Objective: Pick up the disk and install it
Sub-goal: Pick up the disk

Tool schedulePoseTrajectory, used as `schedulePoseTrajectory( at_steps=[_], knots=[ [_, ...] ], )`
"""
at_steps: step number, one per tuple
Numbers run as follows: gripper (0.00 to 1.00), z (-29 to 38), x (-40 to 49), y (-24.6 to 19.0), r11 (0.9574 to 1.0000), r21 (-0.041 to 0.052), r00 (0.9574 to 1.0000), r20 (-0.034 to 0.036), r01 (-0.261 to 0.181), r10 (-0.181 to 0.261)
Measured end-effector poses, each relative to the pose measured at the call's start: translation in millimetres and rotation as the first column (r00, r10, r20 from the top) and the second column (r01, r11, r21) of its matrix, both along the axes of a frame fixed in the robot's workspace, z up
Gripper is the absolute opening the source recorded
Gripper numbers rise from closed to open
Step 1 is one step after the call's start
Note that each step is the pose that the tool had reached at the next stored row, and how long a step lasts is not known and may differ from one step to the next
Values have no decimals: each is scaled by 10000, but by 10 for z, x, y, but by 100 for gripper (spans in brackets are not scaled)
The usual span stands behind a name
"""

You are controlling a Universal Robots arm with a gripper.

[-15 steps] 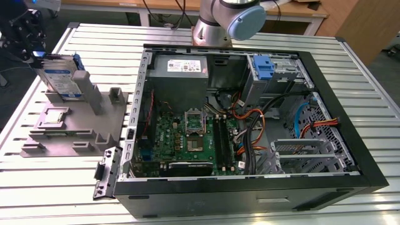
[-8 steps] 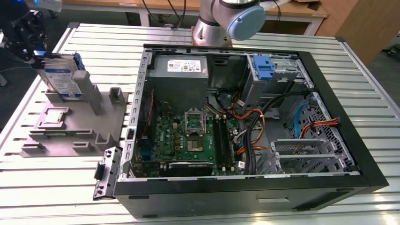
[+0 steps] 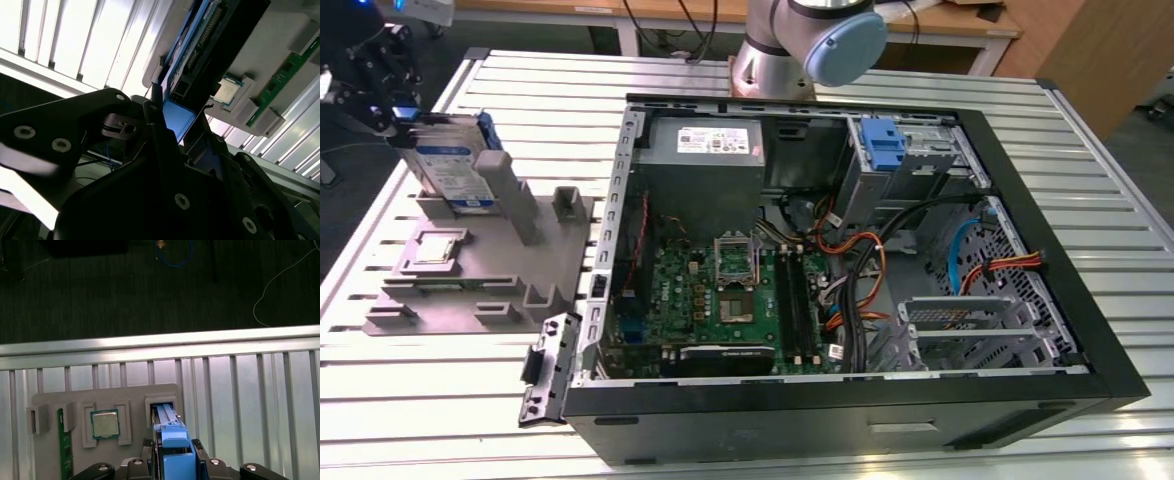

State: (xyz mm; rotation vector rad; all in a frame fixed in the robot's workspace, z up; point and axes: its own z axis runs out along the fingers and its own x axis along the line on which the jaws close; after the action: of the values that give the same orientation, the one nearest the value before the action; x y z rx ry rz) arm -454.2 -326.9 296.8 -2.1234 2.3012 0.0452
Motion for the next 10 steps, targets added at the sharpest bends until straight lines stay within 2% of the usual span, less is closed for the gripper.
schedulePoseTrajectory(
  at_steps=[6,10],
  knots=[
    [42,-1,0,25,10000,-1,10000,-1,-1,1],
    [42,-1,0,26,10000,-6,10000,-2,-1,1]
  ],
)
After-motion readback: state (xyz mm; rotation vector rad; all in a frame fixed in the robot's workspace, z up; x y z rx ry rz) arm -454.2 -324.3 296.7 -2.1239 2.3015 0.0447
